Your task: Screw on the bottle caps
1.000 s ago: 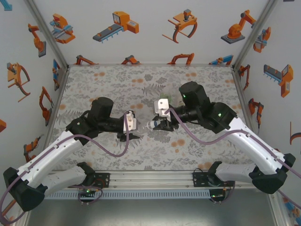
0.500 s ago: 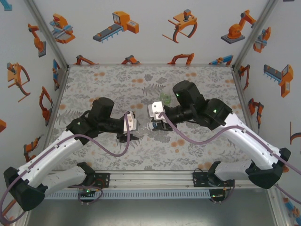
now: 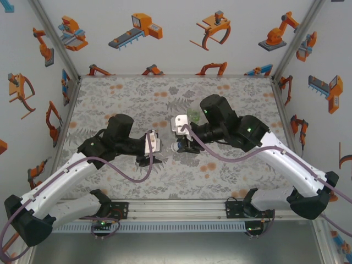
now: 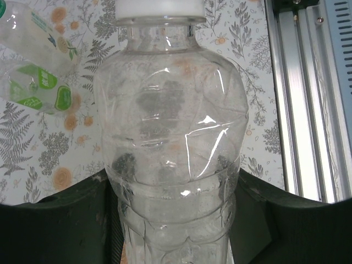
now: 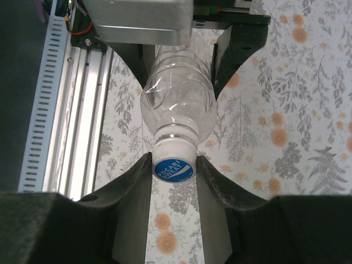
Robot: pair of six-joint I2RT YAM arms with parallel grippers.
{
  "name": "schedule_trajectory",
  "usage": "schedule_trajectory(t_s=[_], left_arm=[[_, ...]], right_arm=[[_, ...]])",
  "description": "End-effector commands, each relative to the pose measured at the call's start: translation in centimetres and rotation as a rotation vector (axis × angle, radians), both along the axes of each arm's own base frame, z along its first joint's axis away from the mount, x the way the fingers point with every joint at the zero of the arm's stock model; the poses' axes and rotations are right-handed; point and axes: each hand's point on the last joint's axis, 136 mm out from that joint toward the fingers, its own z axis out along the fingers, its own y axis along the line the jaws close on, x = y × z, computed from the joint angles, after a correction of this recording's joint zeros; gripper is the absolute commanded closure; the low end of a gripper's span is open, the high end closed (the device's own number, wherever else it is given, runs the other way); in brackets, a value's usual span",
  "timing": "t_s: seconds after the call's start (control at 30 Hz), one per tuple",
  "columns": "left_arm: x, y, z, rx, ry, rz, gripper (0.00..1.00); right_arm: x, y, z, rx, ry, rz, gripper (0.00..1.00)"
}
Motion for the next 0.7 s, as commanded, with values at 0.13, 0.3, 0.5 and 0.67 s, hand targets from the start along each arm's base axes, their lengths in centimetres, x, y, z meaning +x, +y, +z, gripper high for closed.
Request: schedule_trajectory(t_s=[0.13, 0.3, 0.5, 0.67], left_arm=[[-0.7, -0.4, 2.2, -0.071, -0.051, -0.053, 1.0], [-0.7, -0.3, 2.4, -0.08, -0.063, -0.048, 1.0], [-0.7, -0.4, 2.5, -0.085, -0.067, -0.049, 1.0], [-0.7, -0.4, 2.4, -0.087, -0.068, -0.047, 1.0]], right_arm=[[0.1, 1.0, 1.1, 0.108, 0.242, -0.141, 1.0], [1.6, 0.8, 1.0, 0.192, 0.384, -0.32, 1.0], [3.1, 0.3, 1.3, 0.336, 0.571, -0.495, 1.0], [4.4, -0.2, 0.8, 0.416, 0.737, -0.63, 1.0]])
